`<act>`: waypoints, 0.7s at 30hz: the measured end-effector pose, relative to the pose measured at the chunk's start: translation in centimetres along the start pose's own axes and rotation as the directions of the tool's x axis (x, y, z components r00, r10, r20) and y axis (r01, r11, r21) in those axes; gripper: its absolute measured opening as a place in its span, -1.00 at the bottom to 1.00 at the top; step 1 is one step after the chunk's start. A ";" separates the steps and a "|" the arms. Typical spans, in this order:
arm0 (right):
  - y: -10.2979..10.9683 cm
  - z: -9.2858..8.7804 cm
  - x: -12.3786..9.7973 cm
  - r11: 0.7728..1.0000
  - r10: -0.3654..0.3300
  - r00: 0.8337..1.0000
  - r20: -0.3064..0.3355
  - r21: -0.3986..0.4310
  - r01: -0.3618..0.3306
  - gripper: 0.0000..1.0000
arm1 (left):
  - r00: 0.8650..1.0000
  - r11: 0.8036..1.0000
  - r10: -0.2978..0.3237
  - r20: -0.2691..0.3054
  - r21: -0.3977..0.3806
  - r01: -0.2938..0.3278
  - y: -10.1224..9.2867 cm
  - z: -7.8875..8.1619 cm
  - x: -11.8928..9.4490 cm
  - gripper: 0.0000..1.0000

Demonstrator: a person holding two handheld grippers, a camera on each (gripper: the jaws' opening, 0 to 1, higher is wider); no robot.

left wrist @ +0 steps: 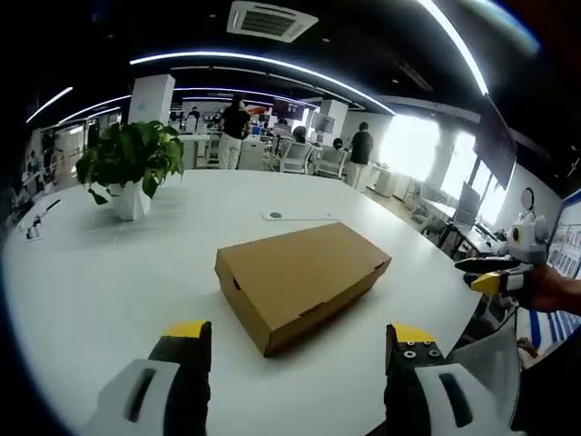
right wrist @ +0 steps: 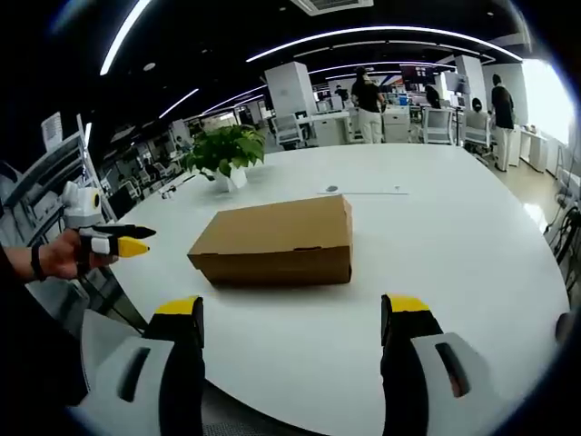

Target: Operate the shoe box by opening the lid, removing the specified soft item, and placing it in the target area until the item is outside and the box remains undamaged.

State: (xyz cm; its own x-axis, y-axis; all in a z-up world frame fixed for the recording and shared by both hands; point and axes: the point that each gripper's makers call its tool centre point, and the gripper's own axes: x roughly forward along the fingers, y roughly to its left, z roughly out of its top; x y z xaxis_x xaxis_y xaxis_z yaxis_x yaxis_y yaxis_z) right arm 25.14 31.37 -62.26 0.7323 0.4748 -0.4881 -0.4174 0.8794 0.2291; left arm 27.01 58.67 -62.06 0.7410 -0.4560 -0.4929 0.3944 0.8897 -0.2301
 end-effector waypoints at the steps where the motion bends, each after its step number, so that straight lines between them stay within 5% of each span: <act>1: 0.1 0.0 0.0 1.000 0.001 1.000 0.000 -0.001 -0.001 0.51 | 1.000 1.000 0.001 0.001 -0.001 -0.001 0.0 0.0 -0.1 0.60; 21: 0.1 0.1 -0.5 1.000 0.005 1.000 0.005 -0.016 -0.005 0.52 | 1.000 1.000 0.002 0.012 0.005 -0.002 -0.3 0.5 -1.1 0.61</act>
State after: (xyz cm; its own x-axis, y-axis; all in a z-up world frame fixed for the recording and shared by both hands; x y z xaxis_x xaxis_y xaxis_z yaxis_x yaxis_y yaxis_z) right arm 24.77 31.25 -61.86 0.7333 0.4791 -0.4824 -0.4293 0.8765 0.2180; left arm 26.36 58.94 -60.99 0.7485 -0.4542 -0.4831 0.3955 0.8906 -0.2246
